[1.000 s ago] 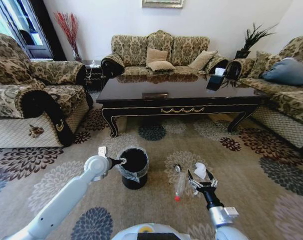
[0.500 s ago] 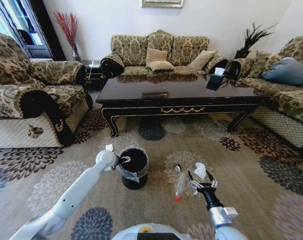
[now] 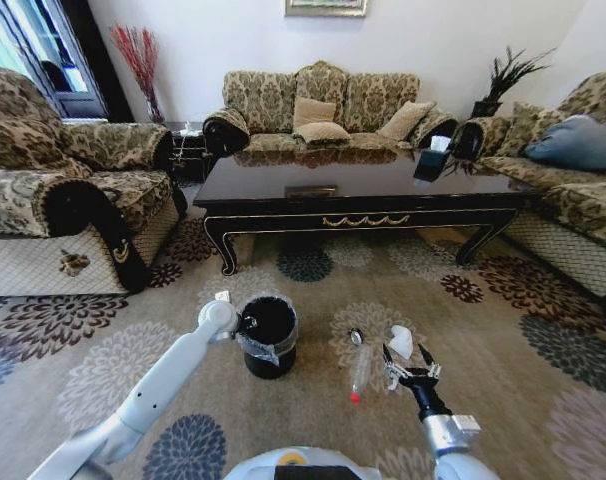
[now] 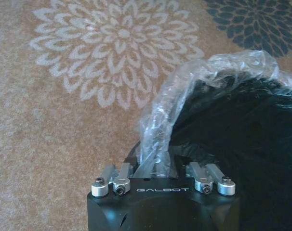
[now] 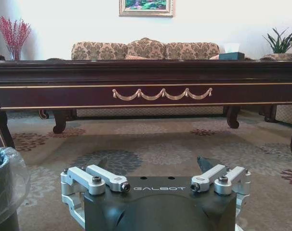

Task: Move to the front of the table and pick up the trash from the floor, then place it into the trash bin.

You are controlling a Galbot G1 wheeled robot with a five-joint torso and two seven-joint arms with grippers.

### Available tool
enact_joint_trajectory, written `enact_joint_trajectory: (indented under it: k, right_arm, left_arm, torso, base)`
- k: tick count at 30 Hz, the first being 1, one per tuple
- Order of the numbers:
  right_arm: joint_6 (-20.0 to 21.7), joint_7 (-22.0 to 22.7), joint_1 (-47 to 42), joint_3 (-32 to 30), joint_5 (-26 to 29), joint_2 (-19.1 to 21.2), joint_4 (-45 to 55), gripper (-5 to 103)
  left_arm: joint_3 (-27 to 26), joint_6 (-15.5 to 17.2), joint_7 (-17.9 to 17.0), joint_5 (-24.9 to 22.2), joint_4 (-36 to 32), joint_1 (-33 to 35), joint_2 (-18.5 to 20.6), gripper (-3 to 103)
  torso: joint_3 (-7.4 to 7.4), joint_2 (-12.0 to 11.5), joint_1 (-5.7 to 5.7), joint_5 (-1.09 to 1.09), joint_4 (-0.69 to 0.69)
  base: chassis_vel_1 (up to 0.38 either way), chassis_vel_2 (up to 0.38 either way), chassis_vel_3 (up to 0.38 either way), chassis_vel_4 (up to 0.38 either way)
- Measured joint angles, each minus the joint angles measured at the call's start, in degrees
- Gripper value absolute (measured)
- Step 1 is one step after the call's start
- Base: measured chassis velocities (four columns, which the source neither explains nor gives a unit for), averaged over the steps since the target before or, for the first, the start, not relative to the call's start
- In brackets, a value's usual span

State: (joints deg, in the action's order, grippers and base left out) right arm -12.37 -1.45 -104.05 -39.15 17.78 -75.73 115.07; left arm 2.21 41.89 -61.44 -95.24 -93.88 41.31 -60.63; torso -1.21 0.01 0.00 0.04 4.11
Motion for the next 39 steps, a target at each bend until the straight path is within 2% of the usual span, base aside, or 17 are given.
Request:
enact_joint_trajectory:
  k: [1, 3, 7, 8, 9, 10, 12, 20, 24, 26, 28, 34, 39]
  right_arm:
    - [0.00, 0.02, 0.06, 0.06, -0.01, -0.01, -0.02, 100]
    - [0.00, 0.04, 0.12, 0.11, -0.01, -0.03, -0.02, 100]
    - [0.00, 0.18, 0.30, 0.17, -0.01, 0.02, -0.03, 100]
    - [0.00, 0.18, 0.30, 0.17, -0.01, 0.02, -0.03, 100]
    - [0.00, 0.23, 0.31, 0.18, -0.02, 0.04, -0.04, 100]
    - [0.00, 0.27, 0.31, 0.18, -0.02, 0.07, -0.04, 100]
    - [0.01, 0.32, 0.17, 0.16, -0.07, 0.28, -0.04, 100]
    - [0.09, 0.40, 0.08, -0.22, -0.03, 0.71, 0.11, 100]
    - [0.54, 0.40, 0.31, -0.16, 0.91, 1.10, 0.00, 100]
    - [1.59, 0.63, 1.07, -0.03, 1.49, 1.82, -0.76, 100]
    - [2.30, 0.87, 1.59, 0.02, 1.58, 2.26, -1.28, 100]
    - [6.44, 2.32, 5.77, 1.27, 2.95, 6.75, -6.14, 100]
    - [9.02, 3.30, 9.25, 2.84, 7.54, 10.59, -11.69, 100]
  left_arm:
    - [-0.01, -0.01, 0.00, 0.01, -0.01, 0.08, 0.10, 37]
    - [-0.05, -0.01, 0.00, 0.02, -0.01, 0.15, 0.20, 37]
    - [-0.35, -0.01, 0.02, 0.03, -0.60, 0.67, 0.83, 15]
    - [-0.35, -0.01, 0.02, 0.03, -0.60, 0.67, 0.83, 15]
    - [-0.58, 0.01, 0.05, 0.01, -0.78, 0.87, 0.94, 11]
    - [-0.86, 0.08, 0.05, -0.01, -0.87, 1.07, 0.94, 11]
    - [-1.58, 0.36, 0.05, -0.05, -1.13, 1.55, 0.91, 4]
    - [-2.78, 0.35, 0.38, -0.41, -2.94, 3.48, 1.90, 2]
    - [-4.06, 0.38, 0.42, -1.05, -5.96, 5.38, 3.33, 1]
    - [-5.53, 0.37, -0.41, -1.13, -9.62, 7.39, 5.45, 0]
    - [-6.27, 0.37, -0.72, -1.51, -11.22, 8.31, 6.38, 0]
    - [-10.99, 0.35, -1.14, -3.20, -18.55, 14.18, 11.82, 0]
    - [-14.88, 0.35, -1.32, -4.29, -22.68, 17.98, 14.28, 0]
  torso:
    - [0.00, 0.00, 0.00, 0.00, 0.01]
    - [0.00, 0.00, 0.00, -0.01, 0.01]
    - [-0.02, 0.00, 0.00, -0.05, 0.04]
    - [-0.02, 0.00, 0.00, -0.05, 0.04]
    - [-0.02, 0.00, 0.00, -0.05, 0.04]
    - [-0.03, 0.00, 0.00, -0.05, 0.05]
    - [-0.03, -0.01, 0.00, -0.05, 0.05]
    - [-0.03, -0.01, 0.00, -0.07, 0.06]
    - [-0.04, -0.02, 0.00, -0.11, 0.07]
    - [-0.03, -0.02, 0.00, -0.04, 0.06]
    - [-0.03, -0.02, 0.00, -0.05, 0.04]
    - [-0.02, -0.02, 0.00, -0.02, 0.03]
    - [-0.02, -0.02, 0.00, -0.03, 0.02]
  base:
    - [0.000, 0.000, 0.000, 0.000]
    - [0.000, 0.000, 0.000, 0.000]
    - [0.000, 0.000, 0.000, 0.000]
    - [0.000, 0.000, 0.000, 0.000]
    - [0.000, 0.000, 0.000, 0.000]
    - [0.000, 0.000, 0.000, 0.000]
    - [0.000, 0.000, 0.000, 0.000]
    - [0.000, 0.000, 0.000, 0.000]
    - [0.000, 0.000, 0.000, 0.000]
    - [0.000, 0.000, 0.000, 0.000]
    - [0.000, 0.000, 0.000, 0.000]
    - [0.000, 0.000, 0.000, 0.000]
    - [0.000, 0.000, 0.000, 0.000]
